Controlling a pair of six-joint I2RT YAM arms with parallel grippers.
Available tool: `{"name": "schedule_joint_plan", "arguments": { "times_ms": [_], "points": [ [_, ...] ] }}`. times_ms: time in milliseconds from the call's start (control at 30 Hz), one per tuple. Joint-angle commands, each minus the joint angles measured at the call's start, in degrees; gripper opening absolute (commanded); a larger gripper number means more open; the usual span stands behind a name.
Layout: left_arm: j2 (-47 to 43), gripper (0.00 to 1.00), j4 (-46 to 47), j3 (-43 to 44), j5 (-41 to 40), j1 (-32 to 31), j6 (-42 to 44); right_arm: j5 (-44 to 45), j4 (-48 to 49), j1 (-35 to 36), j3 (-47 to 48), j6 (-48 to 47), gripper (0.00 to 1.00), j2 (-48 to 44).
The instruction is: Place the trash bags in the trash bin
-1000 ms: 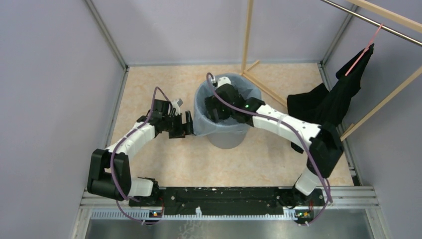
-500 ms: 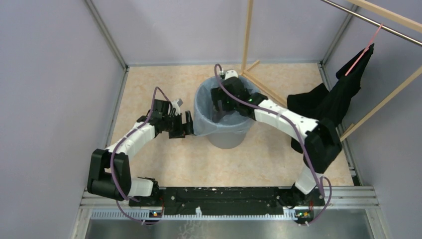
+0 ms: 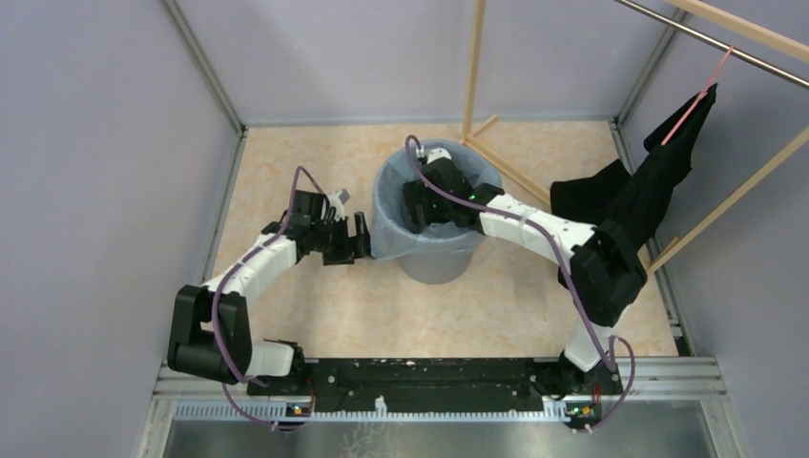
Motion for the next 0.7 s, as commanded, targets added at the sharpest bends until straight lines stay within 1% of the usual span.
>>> {"name": "schedule_joint_plan", "arguments": {
  "times_ms": [0,100,200,267,333,400,467,567,667],
  "points": [
    [0.1,0.94,1.4,-0.1,0.4,0.4,0.4,-0.6,2.4,0.7,3.0,0.0,0.97,-10.0],
    [-0.4,0.94,1.5,-0.2,0.3,0.5,0.4,-0.1,5.2,0.6,-0.7,0.1,0.99,-11.5],
    [-0.9,0.94,1.5,-0.4,0.0,0.4,0.5,0.3,5.8,0.3,-2.8,1.4,0.98,-8.3],
    [-1.3,0.94,1.5,-0.2,-0.3,0.5,0.7,-0.3,5.6,0.3,-2.3,1.8,0.95,-5.3],
    [-2.3,0.95,1.4,-0.2,-0.7,0.5,0.9,-0.8,4.2,0.9,-0.4,1.5,0.91,-3.3],
    [-4.5,0.97,1.7,-0.7,-2.5,0.5,1.0,0.3,2.6,1.8,2.6,0.0,0.91,-3.6],
    [-6.8,0.98,1.8,-1.4,-5.0,0.5,0.9,0.9,0.6,2.3,6.1,-1.5,0.92,-4.9],
    [-9.7,0.98,0.3,-1.4,-9.6,0.5,0.1,2.6,-2.0,2.3,10.9,-3.7,0.93,-7.7],
    [-14.0,0.99,-0.7,-1.9,-14.4,0.5,-1.3,5.2,-1.0,2.3,11.9,-6.1,0.95,-12.0]
  ]
}}
